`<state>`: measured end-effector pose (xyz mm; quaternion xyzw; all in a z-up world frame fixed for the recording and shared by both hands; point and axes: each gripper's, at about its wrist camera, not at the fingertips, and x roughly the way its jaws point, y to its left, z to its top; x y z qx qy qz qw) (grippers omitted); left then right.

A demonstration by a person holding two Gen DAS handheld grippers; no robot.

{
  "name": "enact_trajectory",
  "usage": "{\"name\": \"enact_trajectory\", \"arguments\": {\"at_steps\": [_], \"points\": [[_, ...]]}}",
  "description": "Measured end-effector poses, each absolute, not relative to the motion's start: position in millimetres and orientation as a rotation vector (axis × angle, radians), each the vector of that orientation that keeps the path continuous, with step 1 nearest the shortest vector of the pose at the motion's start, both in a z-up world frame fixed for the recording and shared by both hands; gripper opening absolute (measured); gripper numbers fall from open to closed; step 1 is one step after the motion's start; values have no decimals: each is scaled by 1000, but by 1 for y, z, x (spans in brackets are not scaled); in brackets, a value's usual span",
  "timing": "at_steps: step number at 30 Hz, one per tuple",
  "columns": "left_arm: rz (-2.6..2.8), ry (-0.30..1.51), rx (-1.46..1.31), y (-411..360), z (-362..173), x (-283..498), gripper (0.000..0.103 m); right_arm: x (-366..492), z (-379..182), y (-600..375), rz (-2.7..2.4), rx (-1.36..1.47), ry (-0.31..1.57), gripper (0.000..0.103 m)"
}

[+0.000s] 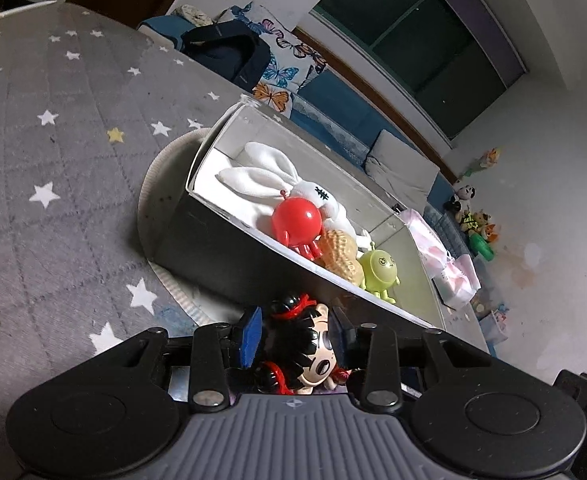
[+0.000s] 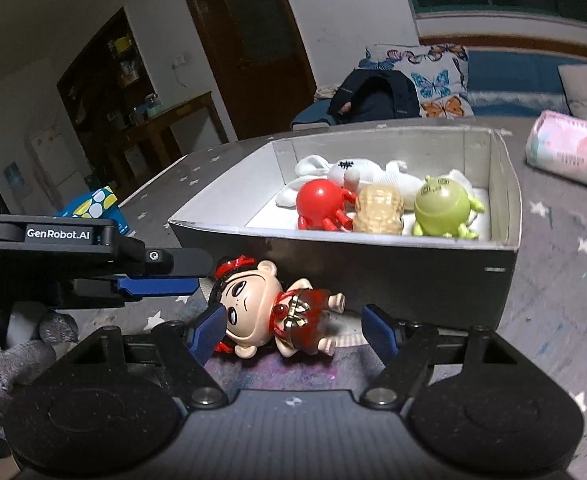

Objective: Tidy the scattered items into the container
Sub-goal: 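Move both grippers down to the doll with the red hat, then close the left gripper on the doll while the right gripper pinches it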

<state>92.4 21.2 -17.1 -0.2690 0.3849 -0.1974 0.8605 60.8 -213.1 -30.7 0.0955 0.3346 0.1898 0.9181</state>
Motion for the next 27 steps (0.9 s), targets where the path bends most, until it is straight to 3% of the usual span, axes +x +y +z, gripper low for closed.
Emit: {"name": "enact_trajectory", "arguments": {"at_steps": [27], "points": [[-469,836,-666,18,-44,107,42,77,-52,-193,426,238,751,75]]}}
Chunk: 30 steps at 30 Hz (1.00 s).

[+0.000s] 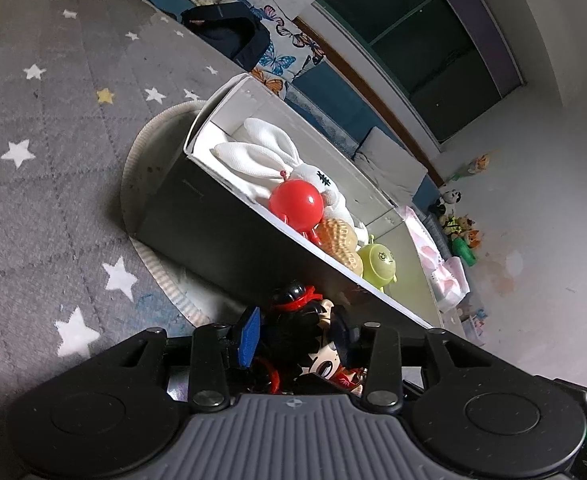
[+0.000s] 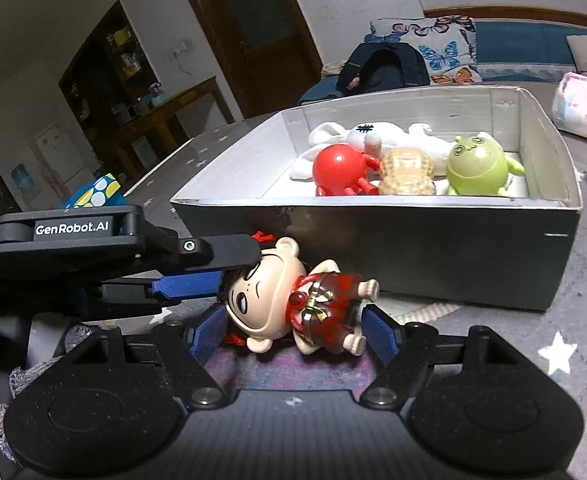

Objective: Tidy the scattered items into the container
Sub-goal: 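Close the left gripper on the doll while the right gripper pinches it, then lift the doll with both grippers and carry it into the box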

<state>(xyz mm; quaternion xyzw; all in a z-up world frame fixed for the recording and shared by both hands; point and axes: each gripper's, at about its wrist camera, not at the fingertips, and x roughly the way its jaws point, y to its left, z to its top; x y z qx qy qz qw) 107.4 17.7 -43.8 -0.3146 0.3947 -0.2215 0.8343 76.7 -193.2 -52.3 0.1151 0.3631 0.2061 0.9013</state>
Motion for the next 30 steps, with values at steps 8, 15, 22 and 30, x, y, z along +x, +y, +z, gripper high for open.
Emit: {"name": "enact_trajectory", "arguments": {"at_steps": [8,15,22,30], "points": [[-488,861,-733,27,-51,106,44,75,-50,-194,426,220,754,67],[-482,866,-721,26,-45,96,45,68,-46,-192,422,208,747,67],[-511,771,-704,24,-8,79,45,53,-10,-193,436,164,662,67],[-513,711,-685,15,32,115,46,91,33,-200,456,140,599,67]]}}
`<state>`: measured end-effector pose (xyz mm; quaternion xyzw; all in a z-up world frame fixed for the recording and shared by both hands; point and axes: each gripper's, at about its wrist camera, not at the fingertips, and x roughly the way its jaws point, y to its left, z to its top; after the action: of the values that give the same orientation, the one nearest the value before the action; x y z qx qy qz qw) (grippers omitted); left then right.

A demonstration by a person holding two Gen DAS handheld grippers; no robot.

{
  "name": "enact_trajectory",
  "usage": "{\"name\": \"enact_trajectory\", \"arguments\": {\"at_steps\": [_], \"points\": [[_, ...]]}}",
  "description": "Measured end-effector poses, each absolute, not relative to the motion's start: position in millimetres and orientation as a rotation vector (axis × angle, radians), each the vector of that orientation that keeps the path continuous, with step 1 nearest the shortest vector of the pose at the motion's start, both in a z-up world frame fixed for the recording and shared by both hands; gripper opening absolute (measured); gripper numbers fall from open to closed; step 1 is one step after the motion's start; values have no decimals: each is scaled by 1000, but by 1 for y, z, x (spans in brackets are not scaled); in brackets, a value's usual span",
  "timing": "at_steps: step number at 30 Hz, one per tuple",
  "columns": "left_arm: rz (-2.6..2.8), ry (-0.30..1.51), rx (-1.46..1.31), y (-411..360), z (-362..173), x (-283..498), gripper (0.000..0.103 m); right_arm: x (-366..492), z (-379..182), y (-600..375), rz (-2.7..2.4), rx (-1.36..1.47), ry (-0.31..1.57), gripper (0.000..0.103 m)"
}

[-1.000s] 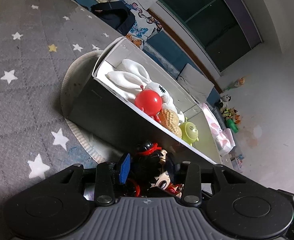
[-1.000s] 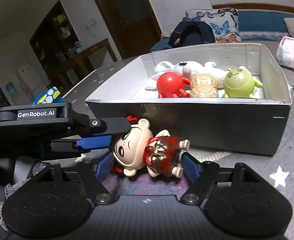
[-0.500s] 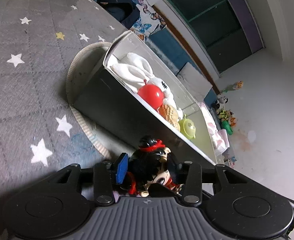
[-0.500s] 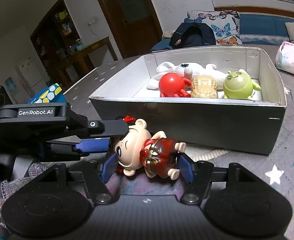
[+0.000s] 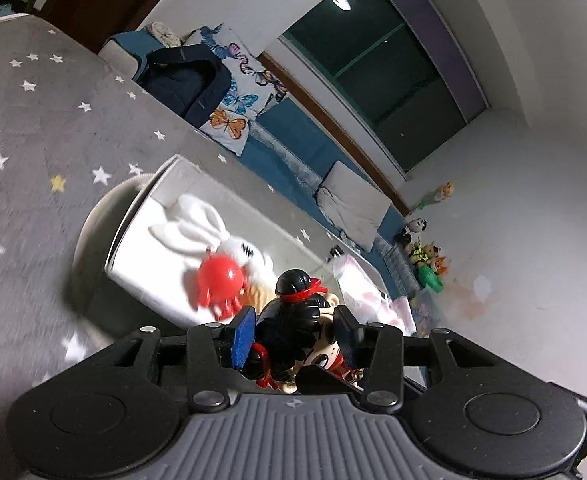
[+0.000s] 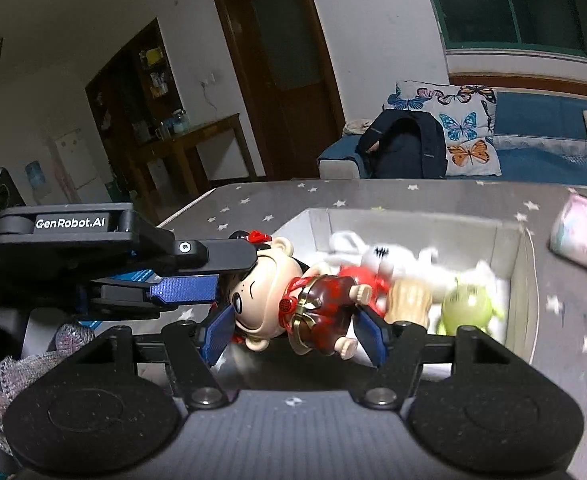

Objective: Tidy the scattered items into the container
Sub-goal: 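Lift the doll with both grippers and carry it into the box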

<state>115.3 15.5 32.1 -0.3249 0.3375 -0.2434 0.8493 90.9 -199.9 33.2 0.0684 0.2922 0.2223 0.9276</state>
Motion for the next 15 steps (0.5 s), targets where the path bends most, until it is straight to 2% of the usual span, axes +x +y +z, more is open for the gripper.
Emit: {"name": "enact_trajectory", "arguments": {"at_steps": [15], "points": [[-430,889,-601,3,3,191,46,183,-4,-214,488,261,863,66]]}}
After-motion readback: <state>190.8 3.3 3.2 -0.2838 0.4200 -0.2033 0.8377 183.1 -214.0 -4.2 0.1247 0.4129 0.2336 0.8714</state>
